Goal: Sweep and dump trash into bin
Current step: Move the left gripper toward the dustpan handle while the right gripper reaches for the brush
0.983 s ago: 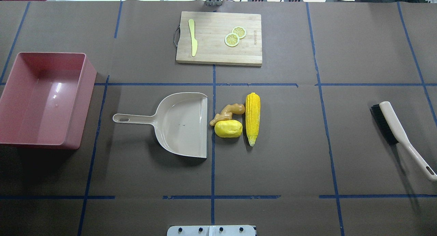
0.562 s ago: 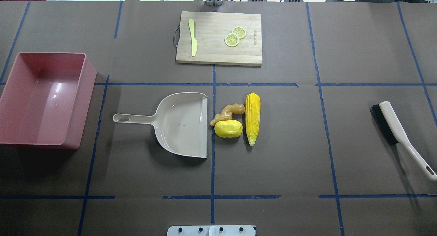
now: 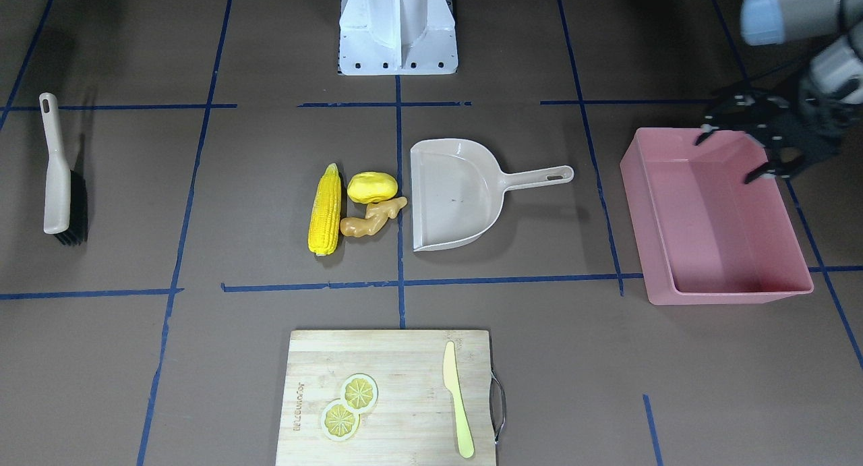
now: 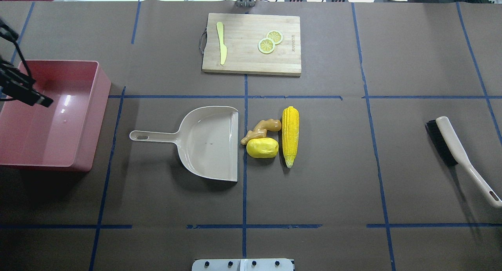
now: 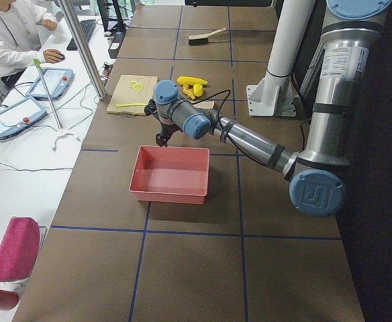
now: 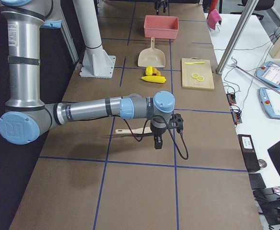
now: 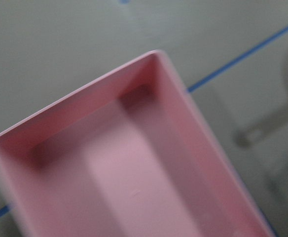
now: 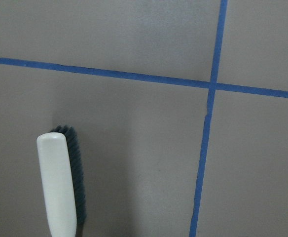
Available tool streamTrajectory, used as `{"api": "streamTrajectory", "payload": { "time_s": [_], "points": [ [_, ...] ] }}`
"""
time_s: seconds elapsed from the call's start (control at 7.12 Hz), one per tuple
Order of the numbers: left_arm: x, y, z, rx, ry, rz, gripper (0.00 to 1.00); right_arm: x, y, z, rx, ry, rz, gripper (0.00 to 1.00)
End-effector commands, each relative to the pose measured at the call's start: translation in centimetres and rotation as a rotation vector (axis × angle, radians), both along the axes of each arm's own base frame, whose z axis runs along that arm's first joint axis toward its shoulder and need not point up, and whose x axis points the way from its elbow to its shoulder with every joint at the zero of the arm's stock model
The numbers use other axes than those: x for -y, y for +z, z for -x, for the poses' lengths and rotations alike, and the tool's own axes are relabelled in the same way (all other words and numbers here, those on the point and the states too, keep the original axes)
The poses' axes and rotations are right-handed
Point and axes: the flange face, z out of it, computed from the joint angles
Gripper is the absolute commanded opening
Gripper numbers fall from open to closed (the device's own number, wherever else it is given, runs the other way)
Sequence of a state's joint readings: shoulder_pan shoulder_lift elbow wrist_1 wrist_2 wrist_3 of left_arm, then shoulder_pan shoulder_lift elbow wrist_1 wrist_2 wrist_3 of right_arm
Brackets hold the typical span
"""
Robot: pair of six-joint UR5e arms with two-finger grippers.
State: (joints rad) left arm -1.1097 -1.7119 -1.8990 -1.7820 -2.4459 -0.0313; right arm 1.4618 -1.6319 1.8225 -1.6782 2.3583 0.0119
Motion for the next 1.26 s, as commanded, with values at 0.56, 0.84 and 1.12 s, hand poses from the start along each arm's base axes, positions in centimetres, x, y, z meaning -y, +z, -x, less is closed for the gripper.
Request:
{"api": "streamTrajectory", "payload": {
  "time_s": [0.56,0.84,1.12],
  "points": [
    [-1.0,-7.3,-10.1,-0.015,0.122,-0.143,1.0,-9.0,-2.7,13.3,-0.002,0.08,-0.03,1.0],
    [-0.8,-7.1,-10.1,0.003,0.1,-0.147,1.0,-11.2,-1.8,15.3,0.025,0.035,-0.055,0.99],
    [-0.8,-7.1,-10.1,0.003,0.099,-0.146,1.0,-11.7,2.2,17.1,-0.01,0.013,-0.04,1.0]
  ]
}}
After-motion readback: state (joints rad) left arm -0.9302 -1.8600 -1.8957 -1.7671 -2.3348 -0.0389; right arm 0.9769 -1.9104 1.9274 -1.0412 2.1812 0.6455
